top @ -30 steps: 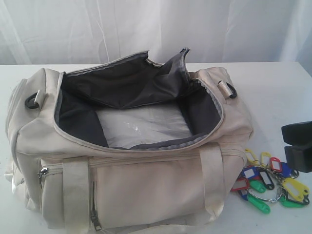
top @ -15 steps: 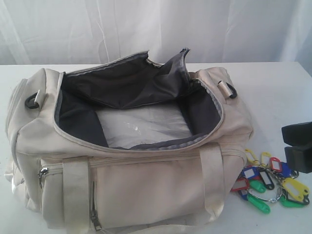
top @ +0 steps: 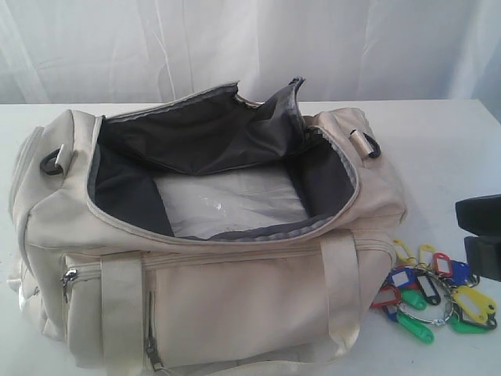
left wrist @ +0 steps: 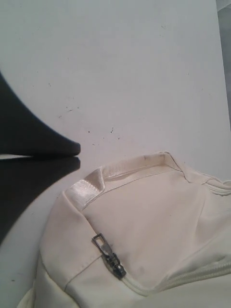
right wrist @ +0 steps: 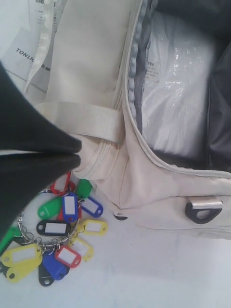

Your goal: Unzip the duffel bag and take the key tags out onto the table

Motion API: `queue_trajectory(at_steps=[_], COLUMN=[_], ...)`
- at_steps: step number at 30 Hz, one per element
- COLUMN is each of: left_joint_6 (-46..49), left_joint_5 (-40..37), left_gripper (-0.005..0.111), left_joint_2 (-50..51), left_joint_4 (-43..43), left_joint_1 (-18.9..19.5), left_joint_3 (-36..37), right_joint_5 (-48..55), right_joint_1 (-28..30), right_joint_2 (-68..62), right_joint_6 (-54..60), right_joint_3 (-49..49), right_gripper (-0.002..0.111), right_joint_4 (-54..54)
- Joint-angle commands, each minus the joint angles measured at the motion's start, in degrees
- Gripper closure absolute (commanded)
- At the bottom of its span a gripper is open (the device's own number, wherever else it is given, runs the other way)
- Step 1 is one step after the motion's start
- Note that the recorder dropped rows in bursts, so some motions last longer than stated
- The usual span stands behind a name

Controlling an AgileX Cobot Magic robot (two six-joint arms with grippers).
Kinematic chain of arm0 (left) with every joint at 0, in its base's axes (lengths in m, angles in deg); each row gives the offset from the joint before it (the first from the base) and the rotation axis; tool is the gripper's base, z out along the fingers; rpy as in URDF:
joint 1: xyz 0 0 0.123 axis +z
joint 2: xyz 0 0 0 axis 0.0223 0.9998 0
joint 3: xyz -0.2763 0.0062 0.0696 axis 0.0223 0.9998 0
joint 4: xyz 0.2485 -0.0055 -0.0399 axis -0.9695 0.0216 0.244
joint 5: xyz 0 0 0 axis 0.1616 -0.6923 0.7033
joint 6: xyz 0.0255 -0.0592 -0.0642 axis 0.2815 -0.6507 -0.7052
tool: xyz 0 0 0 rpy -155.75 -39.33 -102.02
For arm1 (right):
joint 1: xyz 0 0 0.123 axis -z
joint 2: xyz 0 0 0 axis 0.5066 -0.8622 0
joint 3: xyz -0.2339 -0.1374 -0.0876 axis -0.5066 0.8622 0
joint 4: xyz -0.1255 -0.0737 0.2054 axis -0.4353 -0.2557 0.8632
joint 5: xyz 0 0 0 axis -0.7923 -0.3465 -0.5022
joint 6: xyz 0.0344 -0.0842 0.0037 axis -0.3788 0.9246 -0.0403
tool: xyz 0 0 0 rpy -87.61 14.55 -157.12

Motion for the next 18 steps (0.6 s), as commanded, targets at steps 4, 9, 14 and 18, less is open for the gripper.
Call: queue_trajectory(at_steps=[4, 9, 14, 18], left_joint_6=[-0.93, -0.93, -0.93, -0.93], left_joint_5=[-0.26, -0.26, -0.26, -0.26], left_gripper=[0.106, 0.106, 0.106, 0.106], left_joint_2=[-0.25, -0.25, -0.25, -0.25], left_joint_4=[0.72, 0.72, 0.72, 0.72], left_joint_1=[-0.03, -0.03, -0.03, -0.03], left_joint_3=[0.26, 0.26, 0.26, 0.26], right_joint_5=[-0.02, -0.02, 0.09, 0.09], right_joint_1=[-0.01, 3.41, 8.07, 13.49], right_joint_2=[8.18, 16.65, 24.89, 30.0], right_joint_6=[0.41, 0.41, 0.41, 0.41], right_joint_3=[0.1, 0.1, 0.1, 0.1], right_gripper=[0.108, 0.108, 0.108, 0.108], right_joint_4=[-0.09, -0.09, -0.09, -0.09])
